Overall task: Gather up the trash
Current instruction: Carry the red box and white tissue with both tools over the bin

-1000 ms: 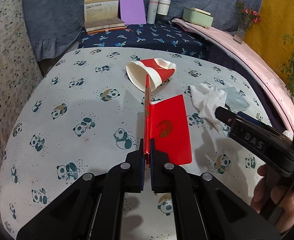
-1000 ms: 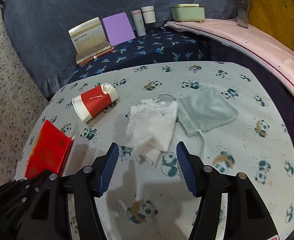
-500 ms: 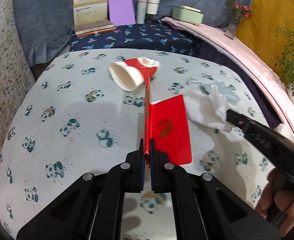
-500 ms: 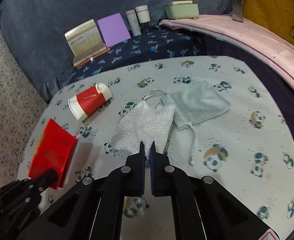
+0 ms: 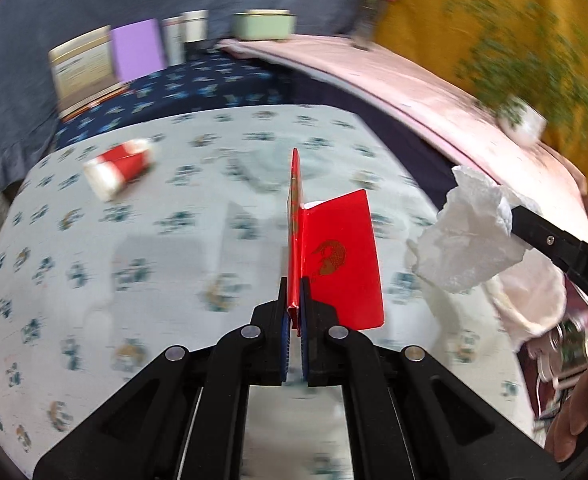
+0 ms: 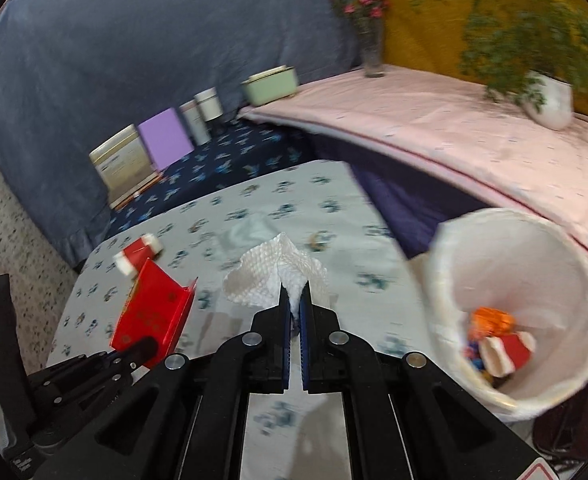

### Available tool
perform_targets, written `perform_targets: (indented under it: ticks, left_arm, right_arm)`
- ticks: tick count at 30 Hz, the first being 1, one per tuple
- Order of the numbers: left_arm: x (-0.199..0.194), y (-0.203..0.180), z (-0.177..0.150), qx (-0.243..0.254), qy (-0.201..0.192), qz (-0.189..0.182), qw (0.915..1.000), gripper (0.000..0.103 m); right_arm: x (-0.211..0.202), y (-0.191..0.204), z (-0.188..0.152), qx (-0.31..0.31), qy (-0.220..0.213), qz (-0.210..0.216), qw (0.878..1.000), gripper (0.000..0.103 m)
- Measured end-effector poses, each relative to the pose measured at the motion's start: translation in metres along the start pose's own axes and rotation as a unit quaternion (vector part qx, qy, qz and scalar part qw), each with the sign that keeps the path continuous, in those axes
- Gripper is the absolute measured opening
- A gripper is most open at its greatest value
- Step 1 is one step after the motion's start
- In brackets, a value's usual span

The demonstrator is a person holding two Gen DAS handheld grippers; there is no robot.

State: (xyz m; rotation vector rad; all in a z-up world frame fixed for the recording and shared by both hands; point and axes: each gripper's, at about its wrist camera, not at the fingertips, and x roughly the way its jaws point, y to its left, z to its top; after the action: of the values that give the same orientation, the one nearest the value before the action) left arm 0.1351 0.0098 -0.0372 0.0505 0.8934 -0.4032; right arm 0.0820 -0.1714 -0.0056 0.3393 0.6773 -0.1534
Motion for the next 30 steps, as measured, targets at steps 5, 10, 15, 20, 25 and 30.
perform_targets:
  ticks: [5,10,15,20,25,30]
  left_arm:
    - [0.005,-0.067,-0.005,0.046,0.008,-0.037,0.9982,0.004]
    - [0.008,-0.124,-0.008,0.083,0.014,-0.065,0.9943,0.004]
    - [0.009,-0.168,-0.011,0.114,0.014,-0.086,0.9896,0.004]
    - [0.01,-0.196,-0.012,0.141,0.014,-0.1,0.9849,0.004]
    - [0.012,-0.216,-0.013,0.157,0.015,-0.11,0.9813,0.004]
    - [0.017,-0.23,-0.01,0.164,0.016,-0.119,0.9792,0.004]
  right_arm:
    - [-0.035,-0.066,-0.005,0.041,-0.019,-0.053,0.998,0.004]
    - [-0.061,-0.122,-0.01,0.082,-0.036,-0.092,0.992,0.004]
    - [-0.077,-0.159,-0.017,0.114,-0.045,-0.117,0.986,0.004]
    - [-0.086,-0.183,-0.021,0.132,-0.052,-0.127,0.982,0.004]
    - [-0.093,-0.198,-0.024,0.142,-0.059,-0.131,0.979,0.004]
    - [-0.094,-0.211,-0.025,0.147,-0.06,-0.134,0.978,0.004]
